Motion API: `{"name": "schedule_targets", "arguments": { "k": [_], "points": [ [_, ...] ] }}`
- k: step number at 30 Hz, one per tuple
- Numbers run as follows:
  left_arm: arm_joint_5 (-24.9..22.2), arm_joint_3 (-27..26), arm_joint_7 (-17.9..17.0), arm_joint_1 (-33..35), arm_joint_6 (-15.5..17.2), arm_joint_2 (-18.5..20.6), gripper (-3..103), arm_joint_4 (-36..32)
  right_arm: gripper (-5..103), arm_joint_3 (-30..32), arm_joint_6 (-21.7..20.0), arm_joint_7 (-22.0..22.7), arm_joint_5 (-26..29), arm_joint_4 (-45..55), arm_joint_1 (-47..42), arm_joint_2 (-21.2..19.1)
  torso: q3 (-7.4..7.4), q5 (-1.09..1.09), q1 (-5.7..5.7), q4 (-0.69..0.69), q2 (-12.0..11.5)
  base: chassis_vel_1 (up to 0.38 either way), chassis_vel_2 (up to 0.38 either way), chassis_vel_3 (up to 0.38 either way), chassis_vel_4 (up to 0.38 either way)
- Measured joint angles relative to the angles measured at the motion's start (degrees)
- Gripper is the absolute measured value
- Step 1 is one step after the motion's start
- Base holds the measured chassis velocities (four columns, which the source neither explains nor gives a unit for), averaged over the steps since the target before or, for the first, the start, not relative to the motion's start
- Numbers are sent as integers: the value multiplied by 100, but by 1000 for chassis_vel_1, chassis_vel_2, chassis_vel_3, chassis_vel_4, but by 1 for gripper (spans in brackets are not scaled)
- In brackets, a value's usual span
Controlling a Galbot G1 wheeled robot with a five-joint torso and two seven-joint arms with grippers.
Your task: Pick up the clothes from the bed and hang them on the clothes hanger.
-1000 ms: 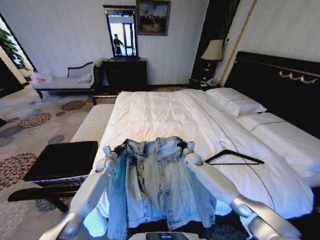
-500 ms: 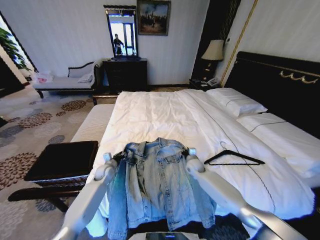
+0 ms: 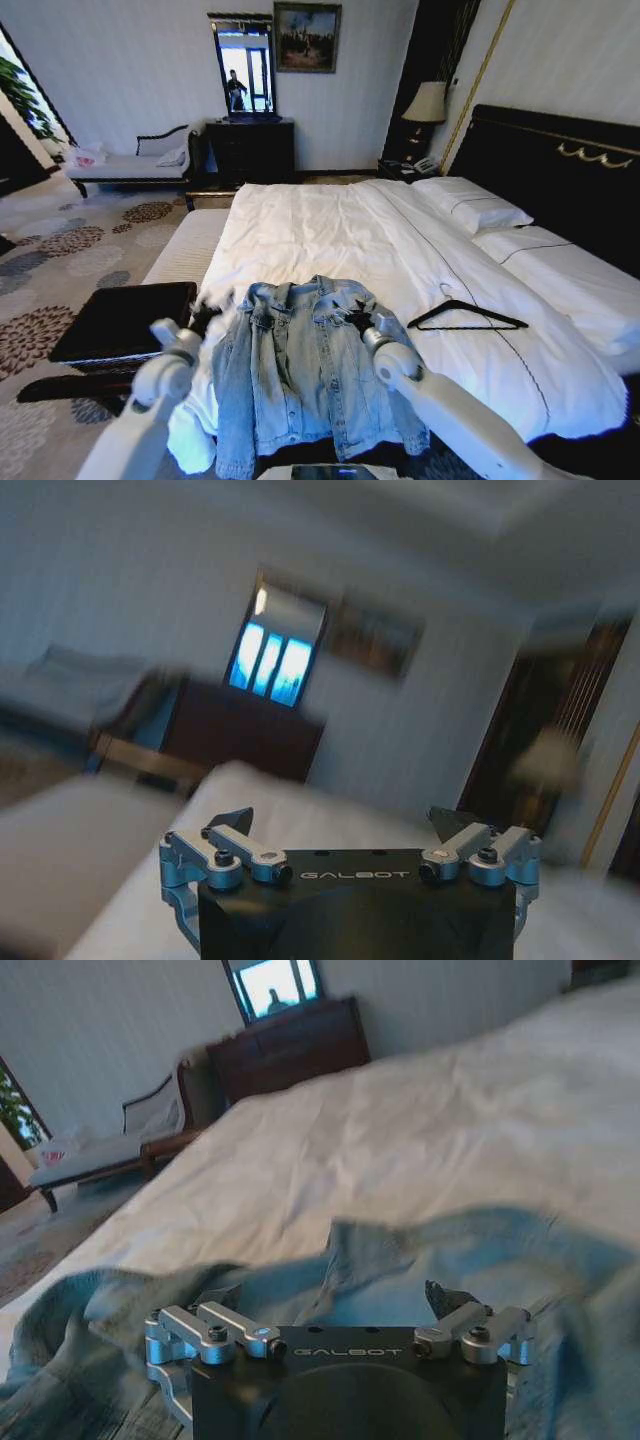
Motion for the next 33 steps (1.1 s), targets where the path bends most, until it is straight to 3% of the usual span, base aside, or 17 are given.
{"name": "schedule_targets", "arguments": {
  "k": [4,11,19,22,28,30,33],
  "points": [
    [-304,-355,-154,220,74,-182,100,-692,100,-454,-29,19,85,-592,455,254,0,-3,-2,2,0,0,0,0,0],
    [-351,-500,-251,361,271,-360,100,-1185,100,-1078,-205,368,-89,-1088,1004,668,0,-1,-1,1,0,0,0,0,0],
    [-277,-478,-365,467,387,-387,100,-1328,100,-1704,-476,699,-799,-1602,1220,1044,0,-2,-2,-1,0,0,0,0,0],
    [-267,-459,-401,493,413,-378,100,-1336,100,-1809,-509,804,-1311,-1961,1273,1246,0,-2,-1,0,0,0,0,0,0],
    [-247,-443,-414,533,414,-344,100,-1337,103,-1850,-485,813,-1801,-2315,1311,1306,0,-2,-2,0,0,0,0,0,0],
    [-244,-434,-422,541,414,-338,100,-1336,99,-1845,-545,900,-1940,-2369,1311,1300,0,-1,-1,0,0,0,0,0,0],
    [-229,-399,-430,554,415,-340,100,-1336,84,-1798,-751,1147,-2060,-2381,1299,1247,0,-2,-1,0,0,0,0,0,0]
  ]
}}
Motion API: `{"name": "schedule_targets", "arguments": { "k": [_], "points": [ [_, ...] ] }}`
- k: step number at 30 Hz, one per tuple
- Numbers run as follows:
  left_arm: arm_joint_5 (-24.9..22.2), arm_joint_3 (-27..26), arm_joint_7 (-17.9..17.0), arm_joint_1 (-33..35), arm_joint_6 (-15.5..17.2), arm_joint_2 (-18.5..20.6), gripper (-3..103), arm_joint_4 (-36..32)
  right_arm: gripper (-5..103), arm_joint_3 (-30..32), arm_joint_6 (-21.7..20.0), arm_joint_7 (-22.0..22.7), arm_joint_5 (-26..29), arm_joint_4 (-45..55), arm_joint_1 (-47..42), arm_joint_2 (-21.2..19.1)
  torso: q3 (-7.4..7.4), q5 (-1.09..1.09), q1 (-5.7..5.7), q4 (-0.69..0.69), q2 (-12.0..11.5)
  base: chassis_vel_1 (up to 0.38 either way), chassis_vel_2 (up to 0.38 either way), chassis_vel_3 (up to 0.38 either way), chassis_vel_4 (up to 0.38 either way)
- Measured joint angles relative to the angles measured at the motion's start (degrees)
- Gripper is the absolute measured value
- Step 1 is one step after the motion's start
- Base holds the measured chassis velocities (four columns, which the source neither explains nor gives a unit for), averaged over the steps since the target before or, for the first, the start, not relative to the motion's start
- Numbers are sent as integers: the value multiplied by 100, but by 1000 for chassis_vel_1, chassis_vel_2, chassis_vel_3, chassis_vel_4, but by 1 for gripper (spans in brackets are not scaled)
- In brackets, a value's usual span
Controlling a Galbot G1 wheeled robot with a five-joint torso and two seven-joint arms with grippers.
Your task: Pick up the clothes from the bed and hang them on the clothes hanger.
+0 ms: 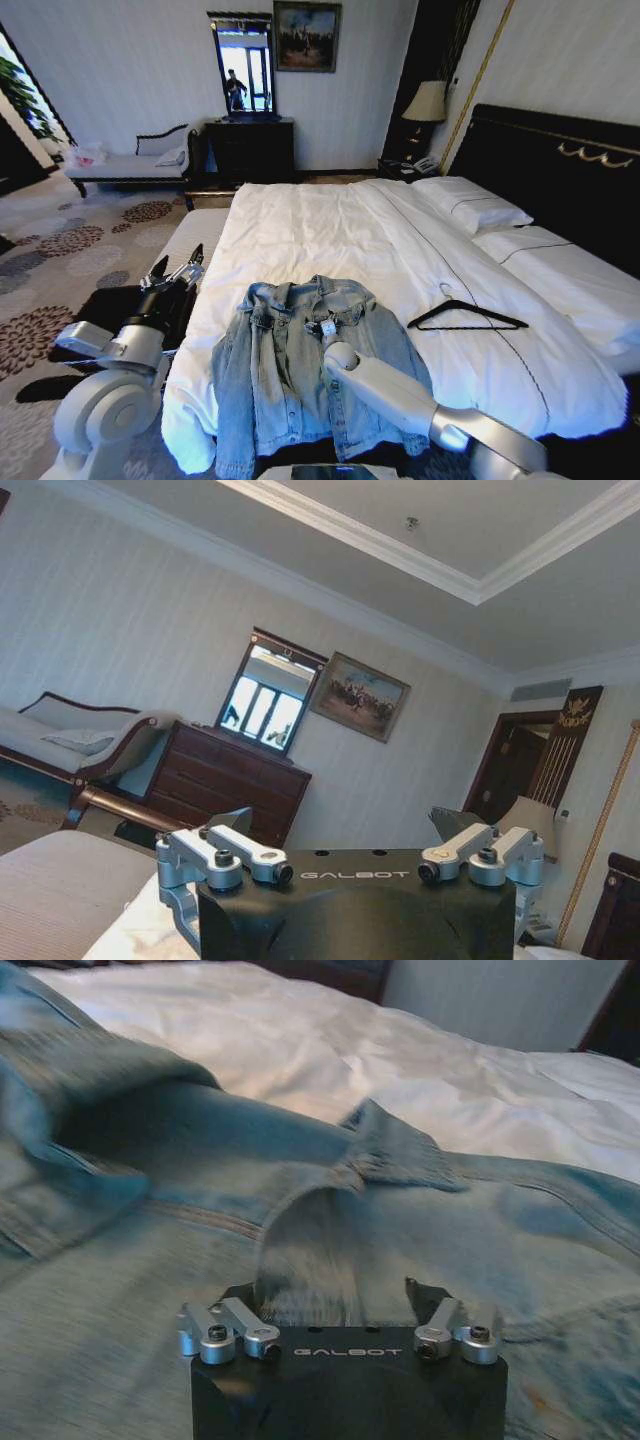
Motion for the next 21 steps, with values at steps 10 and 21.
{"name": "schedule_targets", "arguments": {
  "k": [10,21],
  "points": [
    [63,28,-27,16,-13,-2,100,69,50,158,-80,92,-6,149,-29,-198,0,0,0,0,0,0,0,0,0],
    [151,66,-42,70,-29,-10,100,159,13,595,-139,160,323,526,50,-663,0,1,0,0,0,0,0,0,0]
  ]
}}
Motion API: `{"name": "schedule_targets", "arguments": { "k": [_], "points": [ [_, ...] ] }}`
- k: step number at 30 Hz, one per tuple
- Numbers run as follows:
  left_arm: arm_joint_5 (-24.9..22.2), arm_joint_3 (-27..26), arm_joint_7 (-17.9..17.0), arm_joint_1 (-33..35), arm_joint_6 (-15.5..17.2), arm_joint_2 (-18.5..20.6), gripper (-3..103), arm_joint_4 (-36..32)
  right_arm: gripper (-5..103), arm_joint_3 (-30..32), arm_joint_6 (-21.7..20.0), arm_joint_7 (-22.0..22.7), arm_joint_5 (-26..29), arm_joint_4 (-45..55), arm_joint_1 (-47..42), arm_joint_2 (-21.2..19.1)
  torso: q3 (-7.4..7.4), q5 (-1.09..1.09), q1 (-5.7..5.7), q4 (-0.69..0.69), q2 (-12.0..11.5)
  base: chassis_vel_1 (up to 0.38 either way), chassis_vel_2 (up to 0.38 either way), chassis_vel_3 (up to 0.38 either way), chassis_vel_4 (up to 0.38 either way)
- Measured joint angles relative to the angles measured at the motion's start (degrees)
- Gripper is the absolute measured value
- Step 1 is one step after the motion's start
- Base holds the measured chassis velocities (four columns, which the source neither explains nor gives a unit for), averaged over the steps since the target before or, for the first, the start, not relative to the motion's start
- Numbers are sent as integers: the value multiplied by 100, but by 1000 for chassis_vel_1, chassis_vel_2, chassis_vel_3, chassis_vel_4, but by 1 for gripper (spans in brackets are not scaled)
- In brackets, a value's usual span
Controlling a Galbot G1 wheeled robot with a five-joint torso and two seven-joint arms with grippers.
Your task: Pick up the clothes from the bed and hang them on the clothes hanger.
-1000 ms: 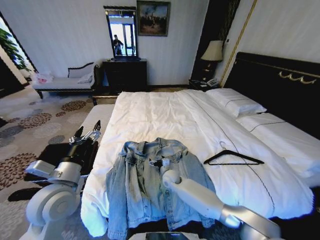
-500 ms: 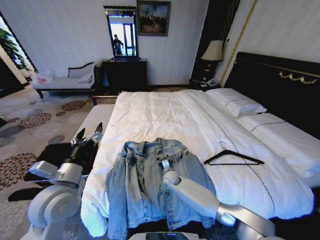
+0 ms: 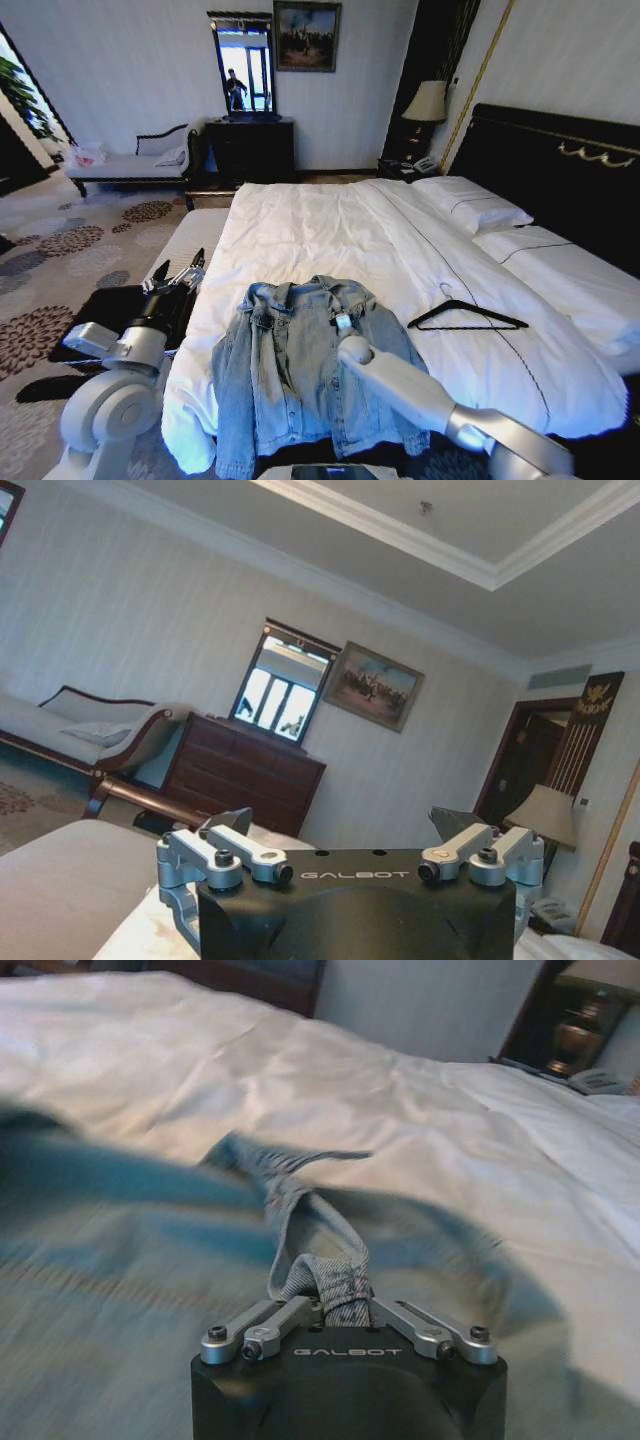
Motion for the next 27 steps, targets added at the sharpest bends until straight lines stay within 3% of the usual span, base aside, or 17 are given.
{"name": "schedule_targets", "arguments": {
  "k": [2,10,17,18,23,25,27],
  "points": [
    [70,59,4,21,-1,-4,100,63,7,238,140,-287,142,23,26,-114,0,-1,0,-1,1,0,0,0,0],
    [394,331,51,70,2,-123,100,353,7,777,222,-703,450,-351,66,-241,0,-1,0,0,0,0,0,0,0],
    [452,496,105,136,18,-177,100,573,7,980,342,-702,-50,-779,-37,-93,0,0,0,0,0,0,0,0,0],
    [455,534,146,195,40,-176,100,602,18,1010,456,-720,-299,-870,-48,-42,0,1,0,0,0,0,0,0,0],
    [466,650,165,317,185,-152,100,705,28,1036,545,-704,-536,-736,-107,-66,0,-1,0,0,0,0,0,0,0],
    [481,675,162,355,223,-83,100,778,44,977,297,-307,-619,-326,-244,-296,0,-3,0,2,0,0,0,0,0],
    [473,670,165,355,227,-31,100,789,44,939,151,-165,-595,-144,-330,-416,0,-3,0,1,0,0,0,0,0]
  ]
}}
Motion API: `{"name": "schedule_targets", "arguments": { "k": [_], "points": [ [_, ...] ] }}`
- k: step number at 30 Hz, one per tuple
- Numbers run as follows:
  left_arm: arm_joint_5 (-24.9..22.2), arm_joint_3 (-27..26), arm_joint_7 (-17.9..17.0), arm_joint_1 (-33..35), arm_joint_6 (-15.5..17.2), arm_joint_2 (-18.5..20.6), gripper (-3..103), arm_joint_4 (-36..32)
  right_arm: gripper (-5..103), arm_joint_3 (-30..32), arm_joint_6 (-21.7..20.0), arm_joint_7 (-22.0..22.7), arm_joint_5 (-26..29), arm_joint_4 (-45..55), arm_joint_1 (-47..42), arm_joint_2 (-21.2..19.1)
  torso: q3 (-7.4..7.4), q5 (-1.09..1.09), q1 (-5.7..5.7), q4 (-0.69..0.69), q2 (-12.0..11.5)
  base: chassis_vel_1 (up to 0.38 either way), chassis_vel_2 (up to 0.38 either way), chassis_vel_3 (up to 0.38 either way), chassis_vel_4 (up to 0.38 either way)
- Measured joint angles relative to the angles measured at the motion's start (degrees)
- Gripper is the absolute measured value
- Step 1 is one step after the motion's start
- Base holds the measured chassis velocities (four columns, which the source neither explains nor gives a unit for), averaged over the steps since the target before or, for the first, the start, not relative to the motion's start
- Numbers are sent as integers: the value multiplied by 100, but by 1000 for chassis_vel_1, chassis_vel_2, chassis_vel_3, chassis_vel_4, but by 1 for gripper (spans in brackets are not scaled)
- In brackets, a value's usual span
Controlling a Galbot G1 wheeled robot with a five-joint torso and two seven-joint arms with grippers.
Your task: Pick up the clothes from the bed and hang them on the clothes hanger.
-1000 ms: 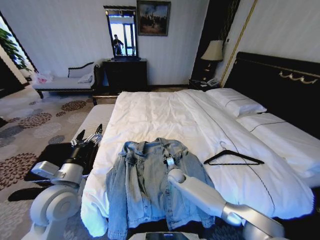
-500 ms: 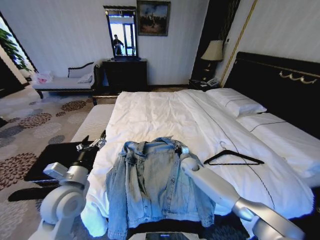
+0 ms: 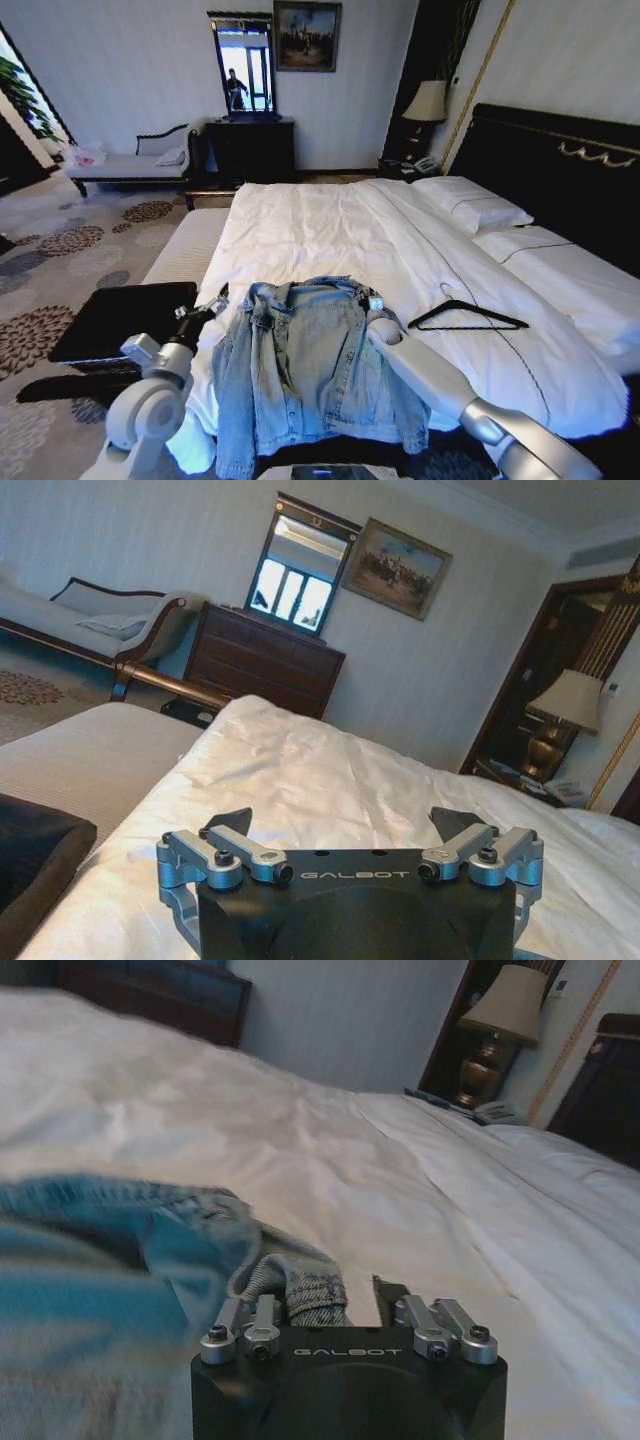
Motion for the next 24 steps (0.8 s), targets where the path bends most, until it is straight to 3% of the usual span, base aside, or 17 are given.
{"name": "schedule_targets", "arguments": {
  "k": [4,6,12,21,24],
  "points": [
    [-55,-32,8,-41,55,287,100,108,66,-95,-365,430,485,715,-489,-465,-1,2,0,-2,0,0,0,0,0],
    [-76,-26,8,-47,81,328,100,130,66,-98,-378,462,529,788,-565,-516,0,2,-1,-2,0,0,0,0,0],
    [-87,379,115,-125,229,687,100,603,93,465,-190,474,732,2253,-1475,-926,-1,0,-1,-2,1,0,0,0,0],
    [-104,713,224,-188,310,765,100,1091,100,1307,459,64,986,3056,-1801,-972,0,2,0,0,0,0,0,0,0],
    [-67,1279,263,-331,338,806,100,1278,100,1559,938,1,1174,3261,-1820,-895,0,1,-1,1,1,0,0,0,0]
  ]
}}
